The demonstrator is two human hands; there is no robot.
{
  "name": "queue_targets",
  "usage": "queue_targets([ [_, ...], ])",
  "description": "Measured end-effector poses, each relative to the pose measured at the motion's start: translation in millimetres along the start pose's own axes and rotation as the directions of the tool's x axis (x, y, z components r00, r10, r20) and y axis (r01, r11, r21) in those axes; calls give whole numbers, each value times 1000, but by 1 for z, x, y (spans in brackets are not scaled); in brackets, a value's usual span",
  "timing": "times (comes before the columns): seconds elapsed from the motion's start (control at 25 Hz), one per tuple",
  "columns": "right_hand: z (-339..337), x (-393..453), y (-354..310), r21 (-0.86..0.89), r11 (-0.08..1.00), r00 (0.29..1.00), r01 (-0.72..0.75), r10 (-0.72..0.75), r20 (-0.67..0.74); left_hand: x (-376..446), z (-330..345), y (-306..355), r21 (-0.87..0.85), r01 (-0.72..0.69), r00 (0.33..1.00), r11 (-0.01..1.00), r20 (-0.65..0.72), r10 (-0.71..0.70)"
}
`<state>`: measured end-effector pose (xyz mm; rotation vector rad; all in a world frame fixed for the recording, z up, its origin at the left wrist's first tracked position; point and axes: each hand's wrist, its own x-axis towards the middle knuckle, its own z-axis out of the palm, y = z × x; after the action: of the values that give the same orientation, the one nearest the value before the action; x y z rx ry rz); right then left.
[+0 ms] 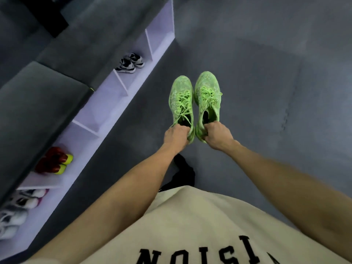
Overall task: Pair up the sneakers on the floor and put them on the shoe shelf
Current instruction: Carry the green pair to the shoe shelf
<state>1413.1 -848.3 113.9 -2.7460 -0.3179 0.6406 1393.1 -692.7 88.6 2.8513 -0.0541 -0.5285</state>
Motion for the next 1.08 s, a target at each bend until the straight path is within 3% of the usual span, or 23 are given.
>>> queue_targets([
  [0.24, -24, 137, -47, -148, 968, 976, 201, -184, 120, 76, -21, -66, -140, 247, 964, 959, -60, -258],
  [0.48, -35, 228, -119, -157, 891, 887, 426, -376, 269, 108, -46, -136, -233, 483, 862, 844, -41, -505],
  [0.88, -6, 352, -221, -139, 648, 606, 749, -584, 540, 144, -60, -221, -377, 761, 598, 528, 92, -796],
  [1.08, 47, 404, -238, -136, 593, 541, 793, -586, 603, 175, -22, -262, -415, 807, 524, 421, 173, -834],
])
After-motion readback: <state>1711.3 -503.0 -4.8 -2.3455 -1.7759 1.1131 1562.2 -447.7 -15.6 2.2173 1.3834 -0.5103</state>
